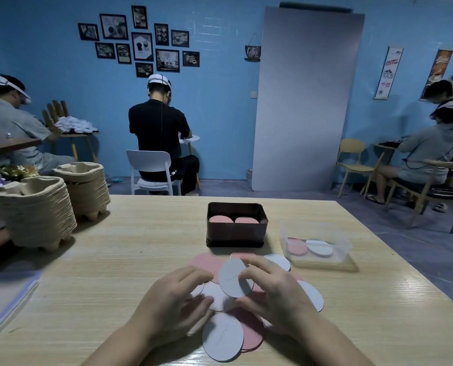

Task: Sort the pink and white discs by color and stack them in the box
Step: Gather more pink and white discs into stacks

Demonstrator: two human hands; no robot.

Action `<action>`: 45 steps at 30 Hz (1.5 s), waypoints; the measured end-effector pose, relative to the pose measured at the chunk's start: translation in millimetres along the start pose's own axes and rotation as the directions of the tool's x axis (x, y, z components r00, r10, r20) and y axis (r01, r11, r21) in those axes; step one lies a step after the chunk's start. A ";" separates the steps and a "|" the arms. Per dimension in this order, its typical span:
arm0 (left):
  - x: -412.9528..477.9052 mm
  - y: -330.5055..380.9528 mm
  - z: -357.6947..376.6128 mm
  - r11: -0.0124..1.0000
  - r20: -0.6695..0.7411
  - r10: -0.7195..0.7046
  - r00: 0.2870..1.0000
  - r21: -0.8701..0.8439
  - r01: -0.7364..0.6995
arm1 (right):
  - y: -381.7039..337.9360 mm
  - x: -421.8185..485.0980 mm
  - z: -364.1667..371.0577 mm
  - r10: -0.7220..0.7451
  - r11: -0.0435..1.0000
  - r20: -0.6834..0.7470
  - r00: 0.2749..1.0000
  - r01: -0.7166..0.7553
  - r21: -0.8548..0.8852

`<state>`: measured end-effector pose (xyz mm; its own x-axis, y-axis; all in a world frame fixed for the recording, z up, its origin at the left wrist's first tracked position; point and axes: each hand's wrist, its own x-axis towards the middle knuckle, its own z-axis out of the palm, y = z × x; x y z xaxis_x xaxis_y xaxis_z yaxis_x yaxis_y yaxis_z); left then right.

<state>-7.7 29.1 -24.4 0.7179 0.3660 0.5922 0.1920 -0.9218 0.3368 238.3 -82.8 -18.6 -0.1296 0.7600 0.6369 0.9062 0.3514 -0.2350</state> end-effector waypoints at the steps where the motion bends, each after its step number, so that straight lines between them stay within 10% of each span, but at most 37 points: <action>1: -1.5 1.7 -2.2 1.000 0.008 0.003 1.000 -0.001 -0.003 | 2.0 -2.8 -1.6 0.003 1.000 -0.008 1.000 -0.003 0.002; 16: -1.5 25.8 -4.0 0.986 0.297 0.073 0.952 0.123 -0.114 | 2.3 -21.3 -4.9 0.095 0.991 0.042 0.995 -0.091 -0.094; 30: -8.9 23.8 1.1 0.992 0.001 0.000 1.000 0.128 0.000 | -17.8 -49.2 -22.8 0.147 0.985 0.065 0.987 -0.140 -0.105; 45: 8.3 36.8 28.6 0.999 -0.015 0.014 1.000 0.047 -0.013 | -20.9 -45.0 -9.4 0.101 0.995 0.023 0.995 -0.101 0.011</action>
<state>24.5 -5.5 -28.0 0.7102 0.3552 0.6078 0.2141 -0.9315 0.2941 229.0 -129.4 -35.5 -0.0471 0.8039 0.5929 0.9103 0.2790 -0.3060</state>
